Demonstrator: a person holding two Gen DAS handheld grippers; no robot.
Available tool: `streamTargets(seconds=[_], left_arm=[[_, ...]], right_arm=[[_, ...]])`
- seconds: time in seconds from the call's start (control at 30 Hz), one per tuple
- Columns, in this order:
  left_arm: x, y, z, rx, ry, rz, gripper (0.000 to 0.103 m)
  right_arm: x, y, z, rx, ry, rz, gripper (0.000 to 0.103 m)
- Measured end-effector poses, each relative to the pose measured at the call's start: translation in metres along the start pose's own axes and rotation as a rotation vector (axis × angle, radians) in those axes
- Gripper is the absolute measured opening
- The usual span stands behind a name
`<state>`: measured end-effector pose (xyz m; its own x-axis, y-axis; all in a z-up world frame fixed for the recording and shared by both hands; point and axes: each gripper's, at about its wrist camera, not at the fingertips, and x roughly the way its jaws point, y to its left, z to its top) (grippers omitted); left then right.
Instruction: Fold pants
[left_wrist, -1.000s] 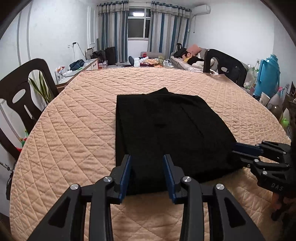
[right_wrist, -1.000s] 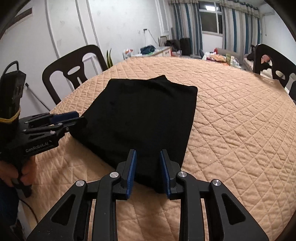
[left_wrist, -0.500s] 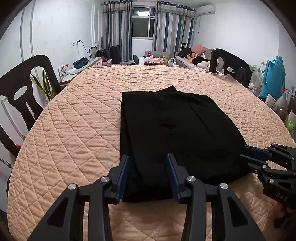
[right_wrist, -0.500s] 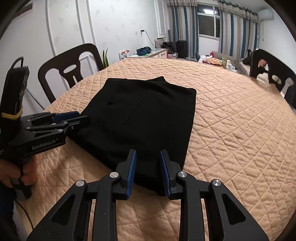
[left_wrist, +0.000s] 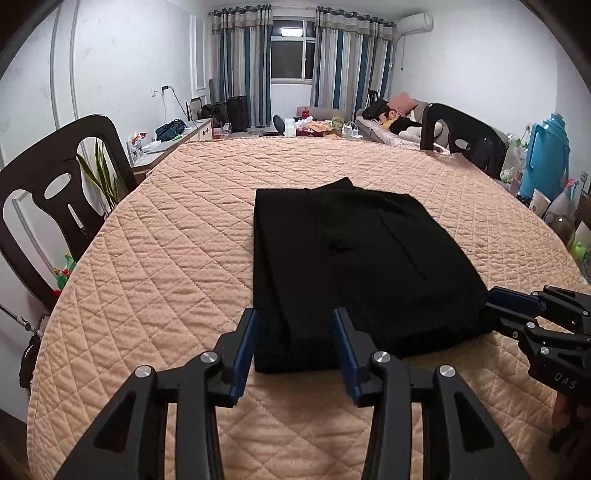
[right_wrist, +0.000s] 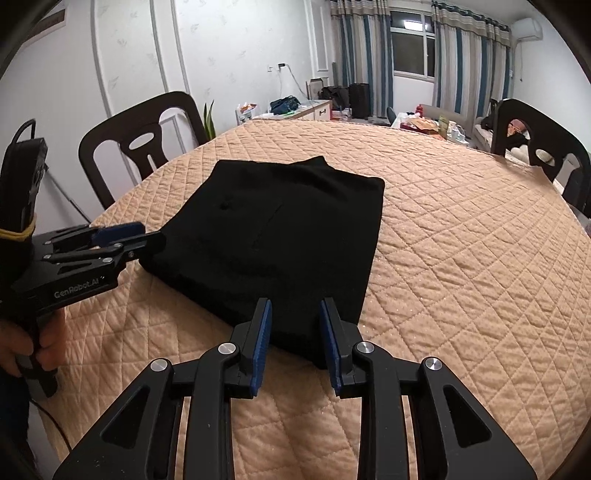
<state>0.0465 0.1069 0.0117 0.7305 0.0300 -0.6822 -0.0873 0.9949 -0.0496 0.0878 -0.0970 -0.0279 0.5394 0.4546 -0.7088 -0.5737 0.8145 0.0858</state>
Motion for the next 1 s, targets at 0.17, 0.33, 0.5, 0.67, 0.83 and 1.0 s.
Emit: streamTargets(seconds=[0.17, 0.33, 0.5, 0.67, 0.83, 1.0], left_arm=[[0.004, 0.001, -0.001, 0.005, 0.005, -0.002, 0.045], [-0.011, 0.0, -0.005, -0.009, 0.003, -0.005, 0.045], [-0.02, -0.005, -0.02, 0.008, 0.031, -0.004, 0.045], [-0.015, -0.005, -0.032, 0.012, 0.07, 0.021, 0.047], [-0.005, -0.006, -0.043, 0.021, 0.123, 0.039, 0.048], [-0.006, -0.006, -0.046, -0.004, 0.131, 0.019, 0.053]], right_arm=[[0.003, 0.002, -0.002, -0.019, 0.006, 0.002, 0.028], [-0.015, 0.003, -0.002, -0.001, -0.017, 0.016, 0.028], [-0.025, 0.001, -0.017, -0.031, 0.02, -0.012, 0.04], [-0.022, -0.002, -0.033, -0.072, 0.073, -0.068, 0.04], [-0.01, -0.011, -0.041, -0.048, 0.12, -0.103, 0.041], [-0.01, -0.01, -0.042, -0.049, 0.123, -0.111, 0.042]])
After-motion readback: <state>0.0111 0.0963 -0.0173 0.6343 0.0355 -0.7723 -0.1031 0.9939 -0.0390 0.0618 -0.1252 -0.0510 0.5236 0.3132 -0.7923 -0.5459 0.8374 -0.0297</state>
